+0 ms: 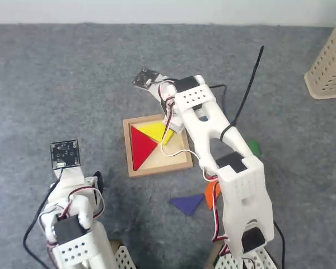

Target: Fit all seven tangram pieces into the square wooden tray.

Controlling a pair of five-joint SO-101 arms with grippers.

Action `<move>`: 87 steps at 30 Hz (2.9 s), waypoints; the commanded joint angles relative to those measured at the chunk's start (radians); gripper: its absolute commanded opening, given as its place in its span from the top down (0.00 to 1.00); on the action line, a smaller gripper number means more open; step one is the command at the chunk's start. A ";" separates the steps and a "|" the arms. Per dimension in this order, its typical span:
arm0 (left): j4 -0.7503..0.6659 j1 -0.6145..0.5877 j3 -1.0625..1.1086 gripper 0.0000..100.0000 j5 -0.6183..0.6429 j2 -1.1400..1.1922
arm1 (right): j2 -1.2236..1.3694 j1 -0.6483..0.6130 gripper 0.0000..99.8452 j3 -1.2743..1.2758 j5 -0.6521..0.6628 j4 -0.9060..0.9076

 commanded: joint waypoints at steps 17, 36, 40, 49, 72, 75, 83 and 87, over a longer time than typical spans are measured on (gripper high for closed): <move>0.003 0.000 -0.019 0.77 0.009 -0.012 | -0.002 -0.045 0.84 0.021 -0.153 -0.073; 0.003 0.000 -0.019 0.77 0.009 -0.012 | -0.113 0.031 0.84 0.031 -0.428 -0.001; 0.003 0.000 -0.019 0.77 0.009 -0.012 | -0.067 0.035 0.84 0.031 -0.446 0.051; 0.003 0.000 -0.019 0.77 0.009 -0.012 | 0.061 0.038 0.94 0.032 -0.448 0.087; 0.003 0.000 -0.019 0.77 0.009 -0.012 | -0.739 0.282 0.99 0.956 -0.457 -0.325; 0.003 0.000 -0.019 0.77 0.009 -0.012 | -0.740 0.305 0.99 0.982 -0.459 -0.341; 0.003 0.000 -0.019 0.77 0.009 -0.012 | -0.736 0.297 0.98 0.962 -0.565 -0.371; 0.003 0.000 -0.019 0.77 0.009 -0.012 | -0.667 0.246 0.99 0.916 -0.605 -0.389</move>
